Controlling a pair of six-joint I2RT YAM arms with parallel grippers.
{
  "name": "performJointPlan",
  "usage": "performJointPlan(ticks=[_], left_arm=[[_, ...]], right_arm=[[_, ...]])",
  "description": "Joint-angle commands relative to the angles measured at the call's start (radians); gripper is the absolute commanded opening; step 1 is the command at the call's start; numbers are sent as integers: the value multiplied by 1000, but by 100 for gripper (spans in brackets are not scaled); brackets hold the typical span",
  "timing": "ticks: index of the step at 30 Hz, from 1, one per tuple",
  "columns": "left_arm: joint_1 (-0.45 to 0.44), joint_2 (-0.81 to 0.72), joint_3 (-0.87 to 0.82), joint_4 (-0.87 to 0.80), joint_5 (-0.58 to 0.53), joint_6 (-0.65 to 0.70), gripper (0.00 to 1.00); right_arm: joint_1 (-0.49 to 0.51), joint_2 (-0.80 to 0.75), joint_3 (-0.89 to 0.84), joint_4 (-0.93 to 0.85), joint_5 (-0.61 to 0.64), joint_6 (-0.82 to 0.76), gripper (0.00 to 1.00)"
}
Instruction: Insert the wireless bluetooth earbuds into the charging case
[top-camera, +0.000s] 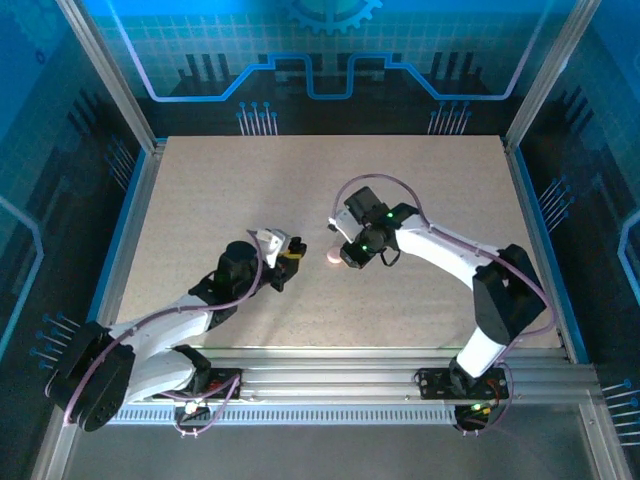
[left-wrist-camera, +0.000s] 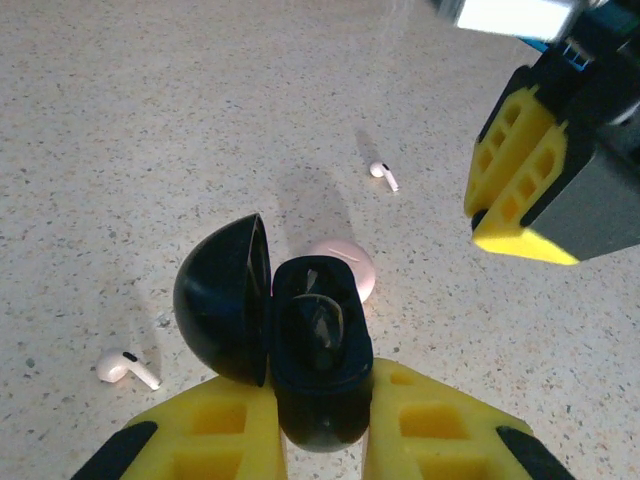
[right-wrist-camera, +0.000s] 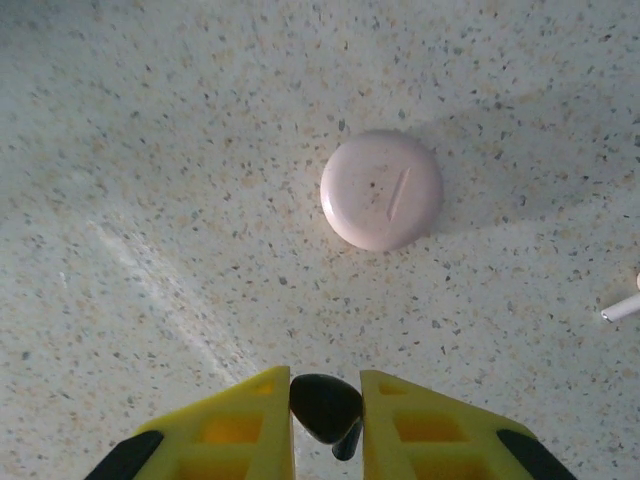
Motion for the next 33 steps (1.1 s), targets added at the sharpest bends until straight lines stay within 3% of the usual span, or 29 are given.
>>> performJointPlan(ticks=[1,21,33], left_arm=[[-10,39,30,90,38,36,17],[-42,236,0,490,220,175,18],[-48,253,-29,637,214,163,18]], right_arm=[[-25,-81,-51,108,-61,111,20],[-54,-363,-260,587,-221,497,21],[32,-482,-459,840,-132,478,23]])
